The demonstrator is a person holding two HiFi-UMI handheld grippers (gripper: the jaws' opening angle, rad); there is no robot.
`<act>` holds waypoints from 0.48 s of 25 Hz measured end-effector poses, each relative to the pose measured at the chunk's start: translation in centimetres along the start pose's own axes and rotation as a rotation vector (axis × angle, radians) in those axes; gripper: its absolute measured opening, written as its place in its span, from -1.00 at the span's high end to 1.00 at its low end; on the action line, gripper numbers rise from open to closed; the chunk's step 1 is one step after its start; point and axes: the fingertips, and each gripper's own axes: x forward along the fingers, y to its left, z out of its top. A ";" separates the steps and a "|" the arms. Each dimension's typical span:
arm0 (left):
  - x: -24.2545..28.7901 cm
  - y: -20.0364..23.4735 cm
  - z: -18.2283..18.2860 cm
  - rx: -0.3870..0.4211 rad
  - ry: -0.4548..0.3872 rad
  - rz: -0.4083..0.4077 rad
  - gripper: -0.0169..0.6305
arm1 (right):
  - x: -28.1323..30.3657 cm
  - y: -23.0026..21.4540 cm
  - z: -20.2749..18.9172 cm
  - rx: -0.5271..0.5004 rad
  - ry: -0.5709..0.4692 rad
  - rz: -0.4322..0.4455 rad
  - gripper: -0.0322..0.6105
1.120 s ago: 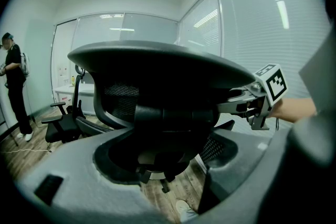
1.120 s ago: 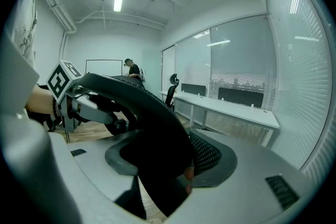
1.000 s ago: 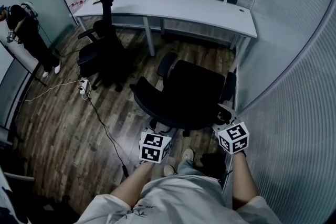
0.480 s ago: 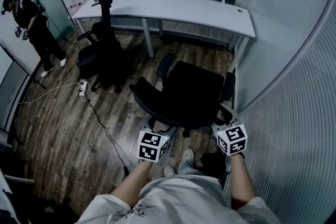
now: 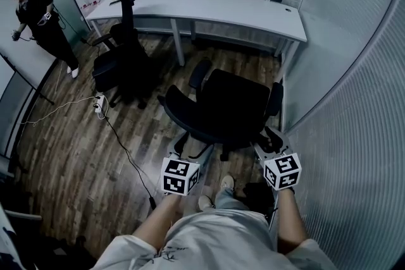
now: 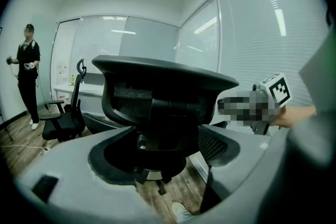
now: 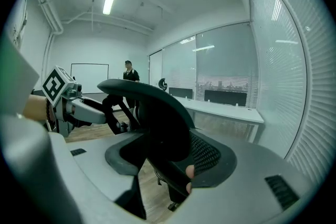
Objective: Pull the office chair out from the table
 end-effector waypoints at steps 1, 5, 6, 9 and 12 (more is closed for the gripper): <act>-0.4 0.0 -0.2 -0.004 -0.001 0.004 -0.18 | -0.4 0.3 -0.1 -0.001 0.002 0.004 0.21; -1.8 -0.2 -0.8 -0.018 -0.011 0.014 -0.12 | -1.6 1.7 -0.5 0.002 0.004 0.012 0.33; -2.2 -0.3 -0.8 -0.018 -0.018 0.017 -0.05 | -1.8 2.1 -0.6 0.003 0.003 0.012 0.39; -3.2 -0.8 -1.3 -0.008 -0.028 0.022 0.31 | -2.6 3.2 -1.0 0.005 -0.001 0.011 0.55; -3.8 -1.6 -1.7 -0.002 -0.025 0.026 0.65 | -3.4 4.1 -1.2 0.013 -0.006 0.013 0.75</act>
